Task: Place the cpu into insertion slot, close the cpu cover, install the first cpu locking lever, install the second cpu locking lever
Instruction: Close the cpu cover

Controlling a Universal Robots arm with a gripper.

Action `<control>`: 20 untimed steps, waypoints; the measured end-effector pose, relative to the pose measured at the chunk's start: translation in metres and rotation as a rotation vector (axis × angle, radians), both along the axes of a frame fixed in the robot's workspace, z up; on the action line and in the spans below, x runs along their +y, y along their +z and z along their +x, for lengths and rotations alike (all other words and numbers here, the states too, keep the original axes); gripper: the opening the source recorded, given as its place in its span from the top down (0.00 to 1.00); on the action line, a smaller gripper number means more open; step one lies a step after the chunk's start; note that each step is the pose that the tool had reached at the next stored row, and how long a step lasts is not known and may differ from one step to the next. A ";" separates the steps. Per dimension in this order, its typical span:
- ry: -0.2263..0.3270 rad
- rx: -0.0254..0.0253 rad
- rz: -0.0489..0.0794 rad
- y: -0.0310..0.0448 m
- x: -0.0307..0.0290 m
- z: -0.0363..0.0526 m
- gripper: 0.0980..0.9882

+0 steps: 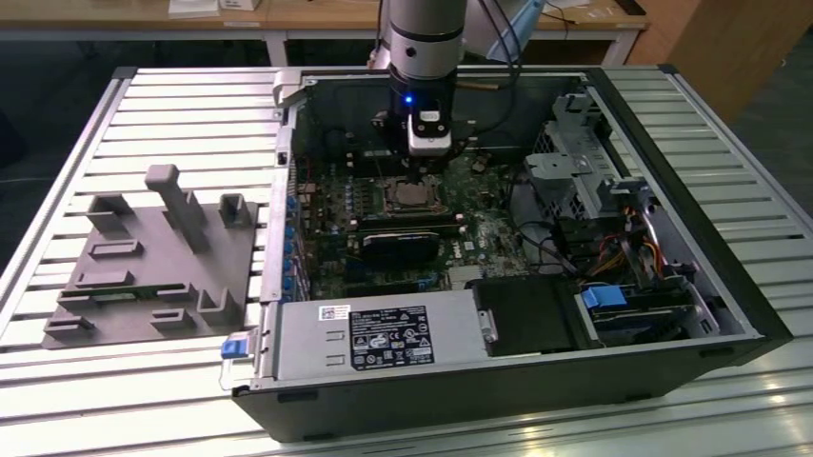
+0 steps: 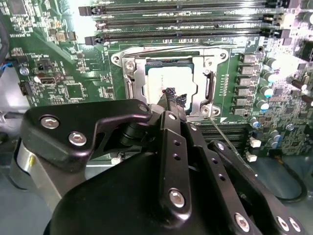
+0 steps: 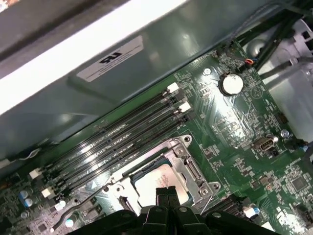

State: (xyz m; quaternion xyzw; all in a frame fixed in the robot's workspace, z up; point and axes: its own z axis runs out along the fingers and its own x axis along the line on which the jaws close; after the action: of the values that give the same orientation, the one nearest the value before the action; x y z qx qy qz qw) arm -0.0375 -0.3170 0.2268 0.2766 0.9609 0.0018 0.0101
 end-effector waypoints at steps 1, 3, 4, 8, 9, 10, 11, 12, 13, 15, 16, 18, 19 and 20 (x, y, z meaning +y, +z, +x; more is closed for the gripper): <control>0.010 0.0000 0.000 0.0000 0.0000 0.0000 1.00; 0.039 0.0000 0.000 0.0000 0.0000 0.0000 1.00; 0.050 0.0000 0.000 0.0000 0.0000 0.0000 1.00; 0.096 0.0000 0.000 0.0000 0.0000 0.0000 1.00; 0.107 0.0000 0.000 0.0000 0.0000 0.0000 1.00; 0.117 0.0001 0.000 0.0000 0.0000 0.0000 1.00; 0.128 0.0000 0.000 0.0000 0.0000 0.0000 1.00; 0.138 0.0000 0.000 0.0000 0.0000 0.0000 1.00; 0.148 0.0000 0.000 0.0000 0.0000 0.0000 1.00; 0.169 0.0000 0.000 0.0000 0.0000 0.0000 1.00; 0.181 0.0000 0.000 0.0000 0.0000 0.0000 1.00; 0.206 0.0000 0.000 0.0000 0.0000 0.0000 1.00; 0.219 0.0000 0.000 0.0000 0.0000 0.0000 1.00; 0.235 0.0000 0.000 0.0000 0.0000 0.0000 1.00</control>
State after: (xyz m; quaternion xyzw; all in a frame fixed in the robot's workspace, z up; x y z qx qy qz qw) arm -0.0375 -0.3170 0.2268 0.1623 0.9867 0.0029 0.0098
